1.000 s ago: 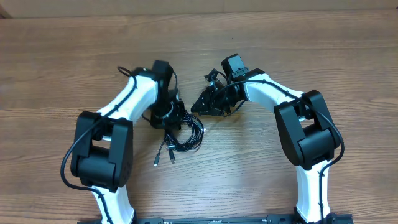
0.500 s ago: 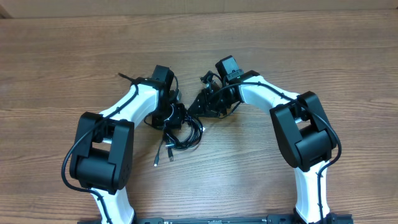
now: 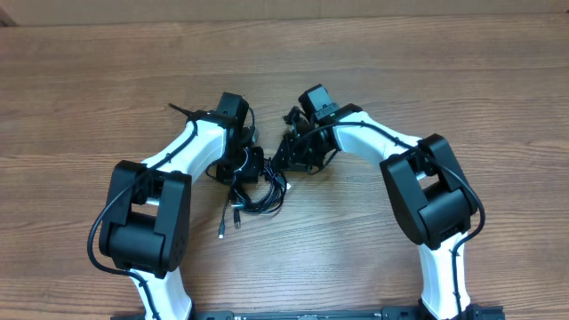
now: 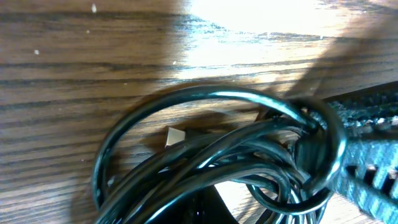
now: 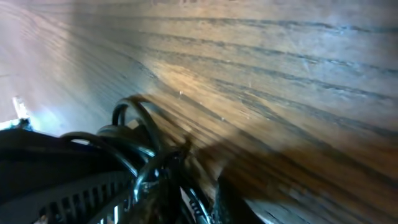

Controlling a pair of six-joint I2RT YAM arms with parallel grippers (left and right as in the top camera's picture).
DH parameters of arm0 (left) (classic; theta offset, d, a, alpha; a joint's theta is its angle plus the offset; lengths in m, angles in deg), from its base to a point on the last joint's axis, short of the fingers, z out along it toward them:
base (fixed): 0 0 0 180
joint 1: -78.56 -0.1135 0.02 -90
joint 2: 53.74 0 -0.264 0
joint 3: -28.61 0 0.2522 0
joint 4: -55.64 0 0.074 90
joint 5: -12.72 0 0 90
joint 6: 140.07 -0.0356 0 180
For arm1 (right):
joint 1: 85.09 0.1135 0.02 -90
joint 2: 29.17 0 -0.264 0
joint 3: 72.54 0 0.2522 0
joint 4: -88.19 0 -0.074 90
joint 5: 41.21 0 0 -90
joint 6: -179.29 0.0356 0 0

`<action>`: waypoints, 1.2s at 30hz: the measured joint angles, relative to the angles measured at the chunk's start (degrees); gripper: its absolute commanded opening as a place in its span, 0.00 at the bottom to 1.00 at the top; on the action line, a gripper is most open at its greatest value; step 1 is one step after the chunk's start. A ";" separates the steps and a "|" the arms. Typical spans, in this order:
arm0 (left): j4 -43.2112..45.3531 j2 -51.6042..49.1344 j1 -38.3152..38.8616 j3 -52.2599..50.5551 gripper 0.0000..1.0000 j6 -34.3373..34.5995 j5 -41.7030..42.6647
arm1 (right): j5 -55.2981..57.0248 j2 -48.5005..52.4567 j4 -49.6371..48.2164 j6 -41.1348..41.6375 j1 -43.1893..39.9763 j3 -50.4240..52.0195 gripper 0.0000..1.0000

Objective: Untangle cables

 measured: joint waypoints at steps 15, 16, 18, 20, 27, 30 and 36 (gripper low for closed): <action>0.17 0.00 0.00 0.00 0.04 0.00 -0.17 | 4.20 -0.90 2.40 0.00 0.96 -0.39 0.21; 0.20 0.00 0.00 0.00 0.04 0.00 -0.17 | 4.50 -0.94 3.15 0.00 1.03 -0.52 0.21; 0.22 0.00 0.00 0.00 0.04 0.00 -0.17 | 5.22 -0.94 4.81 0.04 1.16 -1.27 0.21; 0.28 0.00 0.00 0.00 0.04 0.00 -0.20 | 6.88 -0.94 8.33 0.04 1.29 -2.43 0.21; 0.37 0.02 0.00 0.00 0.04 0.00 -0.20 | 16.65 -1.05 13.35 0.02 3.37 -5.44 0.21; 0.37 0.02 0.00 0.00 0.04 0.00 -0.20 | 20.44 -1.16 14.08 -0.02 4.61 -6.16 0.20; 0.72 0.09 0.07 0.00 0.04 0.98 -0.83 | 28.30 -1.16 17.84 0.02 5.09 -7.91 0.20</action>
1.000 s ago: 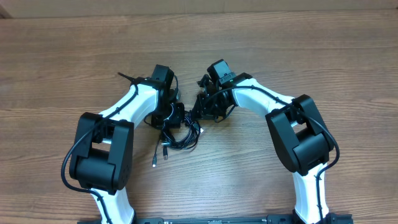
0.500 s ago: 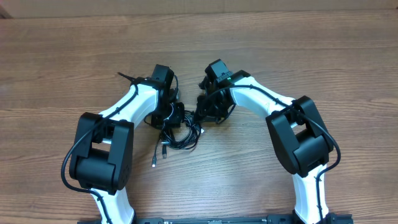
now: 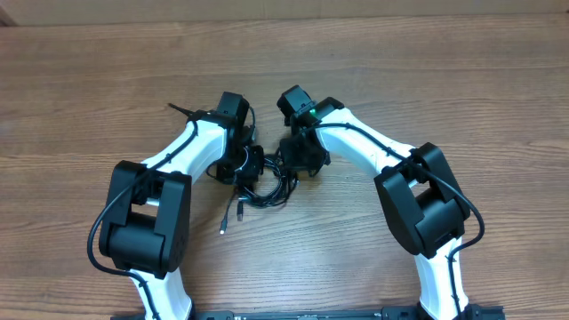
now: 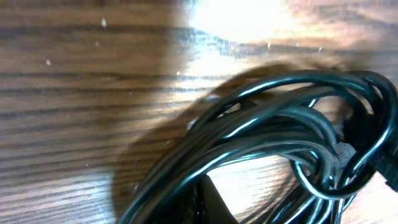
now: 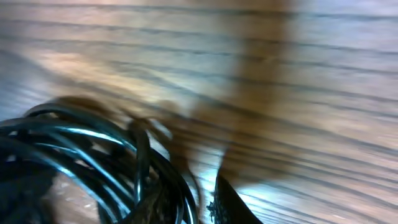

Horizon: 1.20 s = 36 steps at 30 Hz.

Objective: Untangle cables

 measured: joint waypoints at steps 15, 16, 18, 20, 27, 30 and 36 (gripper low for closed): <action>0.90 0.13 0.44 0.00 0.04 2.38 -1.49 | 6.21 0.00 0.90 -0.28 0.72 -0.59 0.24; 0.90 0.13 0.44 0.00 0.04 2.49 -1.53 | 6.21 0.02 1.05 -0.68 0.70 -0.83 0.24; 0.90 0.13 0.44 0.00 0.04 2.51 -1.60 | 6.32 0.02 1.55 -1.44 0.68 -1.44 0.24; 0.90 0.15 0.44 0.00 0.05 2.51 -1.84 | 6.54 0.13 2.01 -1.81 0.61 -2.40 0.24; 1.22 0.35 0.44 0.00 0.06 2.71 -2.82 | 7.26 0.31 2.56 -2.80 0.15 -4.92 0.22; 1.27 0.35 0.44 0.00 0.06 2.71 -2.82 | 7.50 0.39 2.78 -3.04 0.15 -4.92 0.22; 1.73 0.35 0.44 0.02 0.06 2.71 -2.78 | 12.35 0.39 2.23 -3.43 0.20 -4.79 0.21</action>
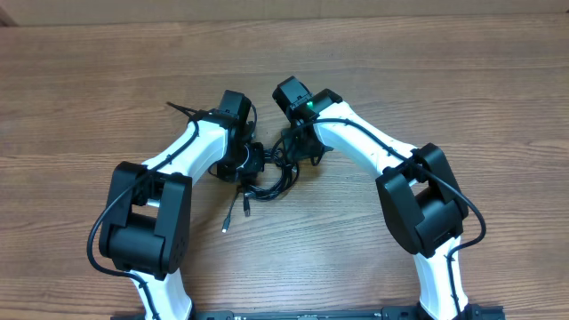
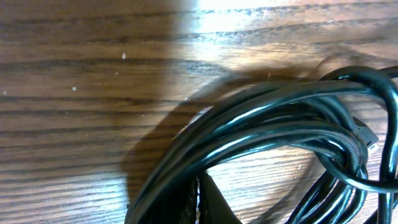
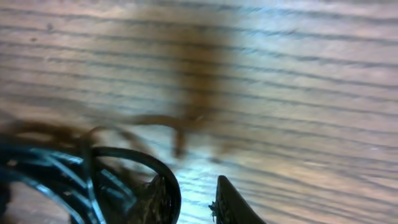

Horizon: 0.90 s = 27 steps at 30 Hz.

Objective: Untangle cables

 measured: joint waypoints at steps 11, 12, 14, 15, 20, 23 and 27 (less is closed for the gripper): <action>0.74 0.09 1.14 0.74 0.04 0.68 2.38 | 6.78 0.00 -0.26 -1.11 -2.91 2.51 0.23; 0.81 0.22 1.18 0.96 0.04 1.07 2.64 | 6.49 0.00 -0.20 -1.05 -3.91 2.51 0.23; 0.31 0.70 1.40 1.53 0.04 1.57 2.19 | 6.12 0.00 -0.04 -0.48 -6.80 2.54 0.23; -0.35 1.01 1.38 1.53 0.04 1.79 0.55 | 7.30 0.00 0.15 -0.17 -8.41 2.58 0.23; -3.63 0.76 -0.81 -0.13 0.04 3.50 -8.35 | 15.02 0.07 0.83 0.94 -25.05 2.75 0.23; -3.39 0.81 -0.98 -0.11 0.04 4.22 -10.25 | 15.06 0.07 1.22 1.31 -30.56 3.02 0.22; -2.91 0.81 -0.79 -0.11 0.04 4.22 -11.19 | 11.32 0.07 1.20 0.61 -30.03 3.28 0.22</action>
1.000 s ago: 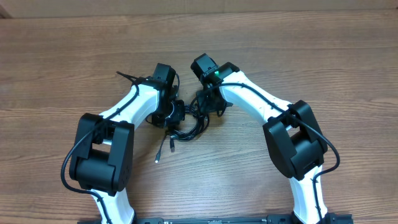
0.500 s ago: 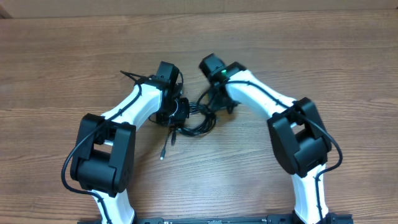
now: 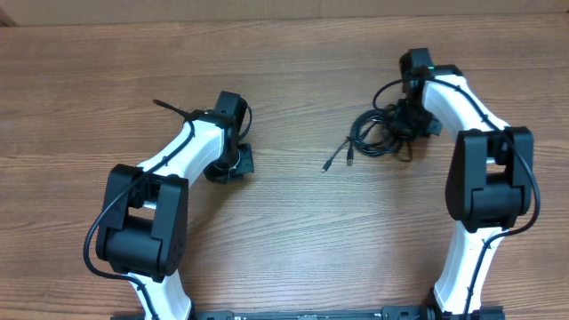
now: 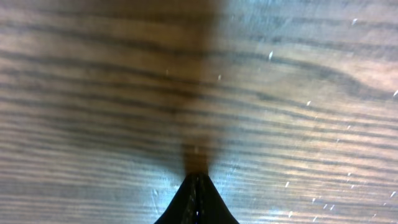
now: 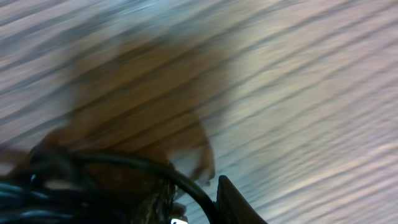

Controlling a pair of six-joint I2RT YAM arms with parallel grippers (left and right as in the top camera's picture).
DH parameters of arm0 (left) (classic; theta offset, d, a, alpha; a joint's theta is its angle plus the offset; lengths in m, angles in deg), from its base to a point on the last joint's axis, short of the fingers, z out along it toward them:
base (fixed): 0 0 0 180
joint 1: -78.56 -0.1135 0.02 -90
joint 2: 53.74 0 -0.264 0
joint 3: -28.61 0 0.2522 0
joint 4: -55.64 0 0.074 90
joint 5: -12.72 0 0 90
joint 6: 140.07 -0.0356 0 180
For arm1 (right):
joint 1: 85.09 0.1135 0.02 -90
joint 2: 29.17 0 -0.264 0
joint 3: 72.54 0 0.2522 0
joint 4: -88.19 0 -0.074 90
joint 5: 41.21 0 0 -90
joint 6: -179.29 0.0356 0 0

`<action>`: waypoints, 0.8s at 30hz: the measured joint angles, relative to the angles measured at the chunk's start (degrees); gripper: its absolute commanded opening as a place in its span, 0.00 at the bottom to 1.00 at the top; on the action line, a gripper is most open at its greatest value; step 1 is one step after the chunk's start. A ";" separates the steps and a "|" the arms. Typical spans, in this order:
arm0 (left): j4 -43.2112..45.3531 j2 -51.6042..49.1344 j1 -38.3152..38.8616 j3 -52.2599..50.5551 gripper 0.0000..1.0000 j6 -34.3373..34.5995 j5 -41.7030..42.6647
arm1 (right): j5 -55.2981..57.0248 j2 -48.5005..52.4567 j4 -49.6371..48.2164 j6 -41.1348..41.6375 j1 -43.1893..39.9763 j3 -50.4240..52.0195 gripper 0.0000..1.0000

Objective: Untangle cables

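Note:
A bundle of tangled black cables (image 3: pixel 373 135) lies at the right of the wooden table, with two plug ends (image 3: pixel 327 165) trailing to its left. My right gripper (image 3: pixel 409 124) is at the bundle's right side, shut on the cables. In the right wrist view a black cable loop (image 5: pixel 124 163) runs between my right gripper's (image 5: pixel 199 200) fingers. My left gripper (image 3: pixel 233 164) stands left of centre, far from the bundle. The left wrist view shows my left gripper (image 4: pixel 196 186) shut, with only bare wood in front of it.
The wooden table (image 3: pixel 284 240) stretches around both arms. A thin black strand (image 3: pixel 167 108) sticks out beside the left arm. The table's far edge (image 3: pixel 284 20) runs along the top of the overhead view.
The cable bundle has gone from the table's middle, at my left gripper's tips, to the right side, held by my right gripper. My left gripper now has no cable at it.
At first both grippers were together at the bundle in the middle, the left one among the loops. Over the following moments the right gripper shifted left and back around the bundle. Now the bundle is at the right in the right gripper, away from the left one.

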 measured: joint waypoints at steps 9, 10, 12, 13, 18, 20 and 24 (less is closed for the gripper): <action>2.64 -0.72 -2.43 2.84 0.53 -7.32 17.97 | -10.08 0.00 -1.57 -2.38 8.39 0.00 0.23; 2.75 -0.85 -2.71 4.66 0.55 -8.59 21.97 | -11.23 0.00 -1.73 -2.60 10.14 0.00 0.23; 2.75 -0.87 -2.93 7.34 0.57 -9.66 26.91 | -12.13 0.00 -1.99 -2.84 12.66 0.00 0.23; 2.84 -0.87 -2.99 8.74 0.59 -10.14 28.87 | -12.35 0.00 -2.03 -2.95 14.16 0.00 0.23; 2.93 -0.87 -2.58 13.42 0.71 -10.97 34.45 | -10.62 0.00 -2.01 -3.02 18.80 0.00 0.23; 3.34 -0.87 -1.62 13.75 0.72 -10.80 35.43 | -9.81 0.00 -2.03 -3.08 19.43 0.00 0.23; 2.99 -0.87 0.76 13.75 0.64 -8.70 30.49 | -9.31 0.00 -2.05 -3.17 19.41 0.00 0.23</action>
